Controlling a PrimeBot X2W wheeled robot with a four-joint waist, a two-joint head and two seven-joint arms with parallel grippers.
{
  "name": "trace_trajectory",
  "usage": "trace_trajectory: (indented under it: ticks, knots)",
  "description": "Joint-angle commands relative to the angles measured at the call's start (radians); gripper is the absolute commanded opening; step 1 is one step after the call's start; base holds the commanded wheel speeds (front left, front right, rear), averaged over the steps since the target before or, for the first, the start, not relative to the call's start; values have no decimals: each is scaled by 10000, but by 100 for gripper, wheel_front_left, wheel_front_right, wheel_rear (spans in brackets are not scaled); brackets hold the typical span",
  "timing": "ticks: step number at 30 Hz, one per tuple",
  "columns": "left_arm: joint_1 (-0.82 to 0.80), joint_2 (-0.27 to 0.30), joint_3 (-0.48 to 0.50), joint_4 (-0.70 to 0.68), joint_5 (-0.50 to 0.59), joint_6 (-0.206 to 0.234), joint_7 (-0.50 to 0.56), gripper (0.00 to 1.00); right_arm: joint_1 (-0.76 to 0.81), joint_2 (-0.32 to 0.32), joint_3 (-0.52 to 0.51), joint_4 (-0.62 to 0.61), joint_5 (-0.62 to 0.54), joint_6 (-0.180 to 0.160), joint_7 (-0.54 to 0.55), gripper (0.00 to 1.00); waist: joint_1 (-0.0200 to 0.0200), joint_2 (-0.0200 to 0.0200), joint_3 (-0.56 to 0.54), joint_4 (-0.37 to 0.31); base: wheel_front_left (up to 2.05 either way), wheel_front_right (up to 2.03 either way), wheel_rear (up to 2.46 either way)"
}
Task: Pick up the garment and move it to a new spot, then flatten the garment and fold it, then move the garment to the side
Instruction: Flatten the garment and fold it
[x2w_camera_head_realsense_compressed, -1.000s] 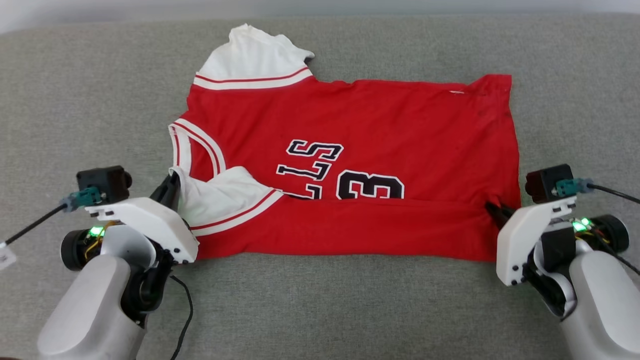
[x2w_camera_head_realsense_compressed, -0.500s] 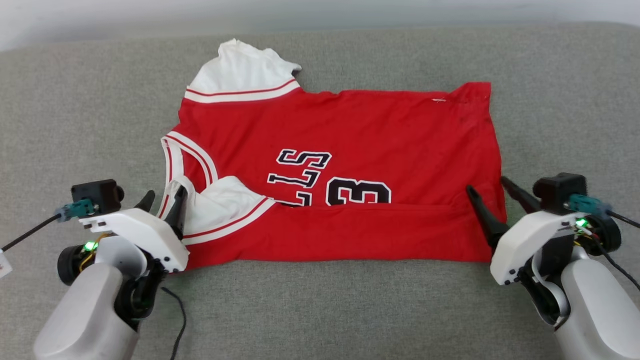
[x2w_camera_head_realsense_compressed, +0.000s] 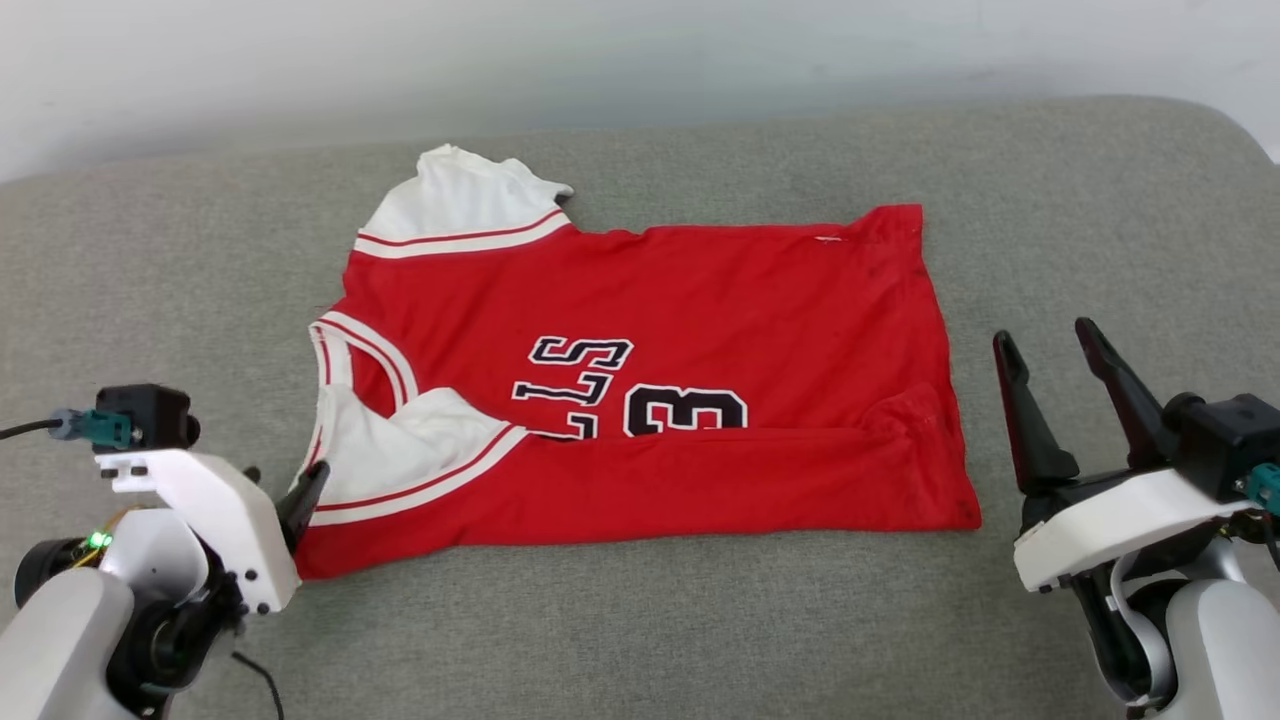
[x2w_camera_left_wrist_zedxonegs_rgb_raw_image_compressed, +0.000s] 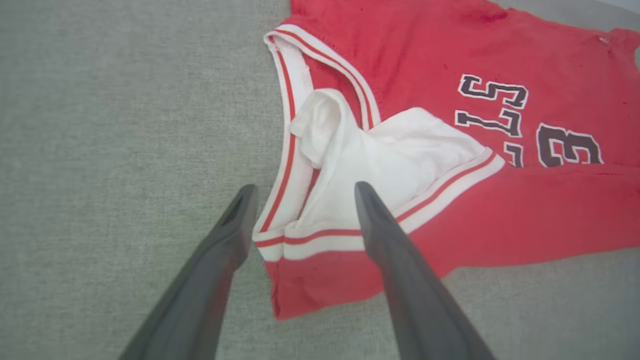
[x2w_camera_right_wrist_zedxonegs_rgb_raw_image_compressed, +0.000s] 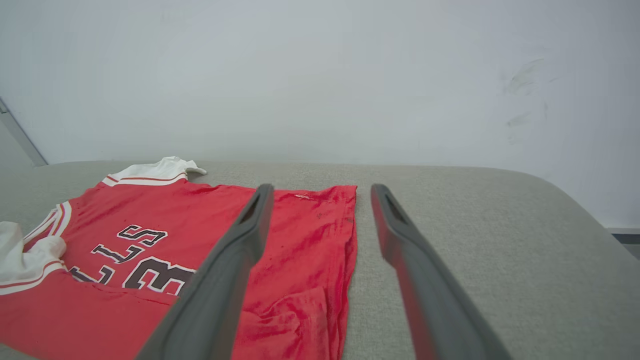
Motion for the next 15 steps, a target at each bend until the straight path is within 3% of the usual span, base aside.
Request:
trace_trajectory:
  ticks: [1, 6, 12, 13, 14, 15]
  knots:
    - [192, 155, 13, -191, -156, 90, 332, 100, 140, 135, -20, -243, -125, -4, 82, 100, 0, 0, 149, -141, 0, 0, 0]
    - [708, 728, 36, -688, -777, 374, 1692, 100, 302, 486, -71, -936, -284, -4, 245, 100, 0, 0, 709, -516, 0, 0, 0]
    - [1218, 701, 37, -506, -1434, 502, 2451, 100, 176, 718, -91, -1202, -363, -5, 155, 100, 0, 0, 1260, -842, 0, 0, 0]
    - [1271, 657, 7, -438, -1510, 475, 2533, 76, 163, 742, -114, -1184, -386, -4, 152, 100, 0, 0, 1288, -870, 0, 0, 0]
    - [1299, 584, -5, -392, -1568, 432, 2536, 29, 156, 757, -127, -1181, -394, -4, 134, 100, 0, 0, 1301, -891, 0, 0, 0]
    - [1332, 543, -26, -343, -1644, 395, 2572, 0, 168, 767, -139, -1193, -402, -4, 132, 100, 0, 0, 1303, -903, 0, 0, 0]
